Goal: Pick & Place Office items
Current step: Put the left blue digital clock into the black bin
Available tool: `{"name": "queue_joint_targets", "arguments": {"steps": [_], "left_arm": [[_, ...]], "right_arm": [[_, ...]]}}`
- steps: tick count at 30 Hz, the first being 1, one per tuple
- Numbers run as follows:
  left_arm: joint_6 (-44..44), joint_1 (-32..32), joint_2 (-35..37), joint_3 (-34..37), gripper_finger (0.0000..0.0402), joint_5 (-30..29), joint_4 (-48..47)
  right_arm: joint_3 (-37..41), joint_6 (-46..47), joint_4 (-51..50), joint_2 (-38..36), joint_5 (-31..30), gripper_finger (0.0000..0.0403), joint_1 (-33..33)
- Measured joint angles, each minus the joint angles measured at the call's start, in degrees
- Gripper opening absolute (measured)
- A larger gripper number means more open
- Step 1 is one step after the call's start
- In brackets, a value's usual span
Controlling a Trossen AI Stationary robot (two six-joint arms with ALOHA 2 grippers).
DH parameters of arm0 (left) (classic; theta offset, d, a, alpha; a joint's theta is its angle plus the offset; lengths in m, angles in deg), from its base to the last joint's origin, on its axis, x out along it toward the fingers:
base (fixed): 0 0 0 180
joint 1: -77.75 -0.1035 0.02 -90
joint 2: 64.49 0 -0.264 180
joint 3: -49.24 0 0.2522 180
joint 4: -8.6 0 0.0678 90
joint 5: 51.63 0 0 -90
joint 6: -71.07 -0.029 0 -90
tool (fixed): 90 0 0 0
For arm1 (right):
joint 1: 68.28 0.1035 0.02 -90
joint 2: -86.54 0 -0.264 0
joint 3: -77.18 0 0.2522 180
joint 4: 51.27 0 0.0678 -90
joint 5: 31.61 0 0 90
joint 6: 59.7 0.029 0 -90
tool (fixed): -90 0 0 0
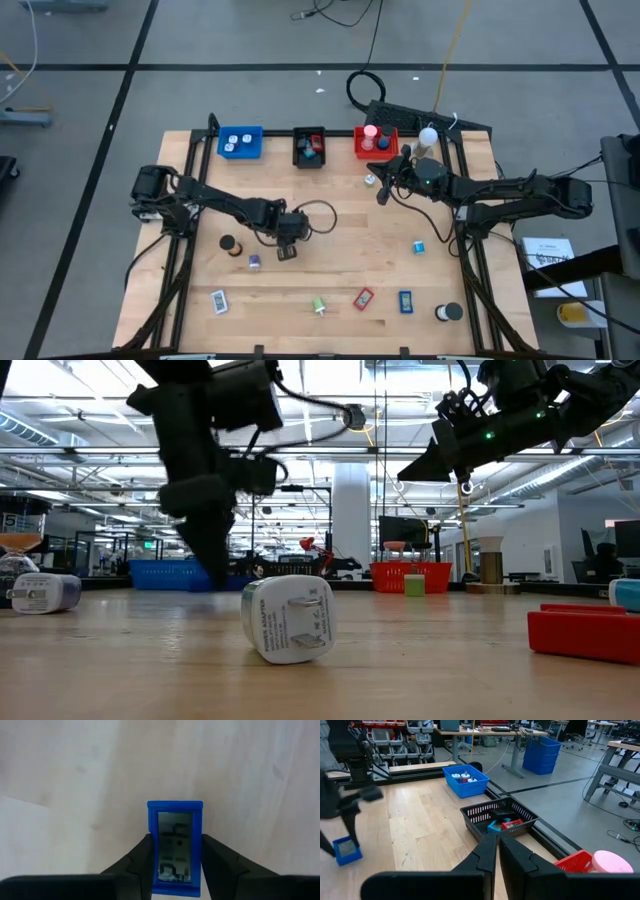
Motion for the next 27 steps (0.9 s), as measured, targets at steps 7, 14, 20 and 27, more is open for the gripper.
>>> {"name": "queue_joint_targets", "arguments": {"steps": [7, 14, 20, 27], "left_arm": [[-0.7, -6.1, 9.4, 0.0, 0.0139, -5.8, 0.4], [-2.5, -19.0, 13.3, -0.5, 0.0142, -5.2, 9.1], [-3.2, -28.7, 6.7, -5.9, 0.0143, -2.7, 13.2], [-13.3, -33.9, -4.5, -15.5, 0.0144, -0.3, 13.4]], "right_arm": [[0.0, 0.0, 0.0, 0.0, 0.0, 0.0015, 0.0], [0.0, 0.0, 0.0, 0.0, 0.0, 0.0016, 0.0], [0.0, 0.0, 0.0, 0.0, 0.0, 0.0016, 0.0], [0.0, 0.0, 0.0, 0.0, 0.0, 0.0016, 0.0]]}}
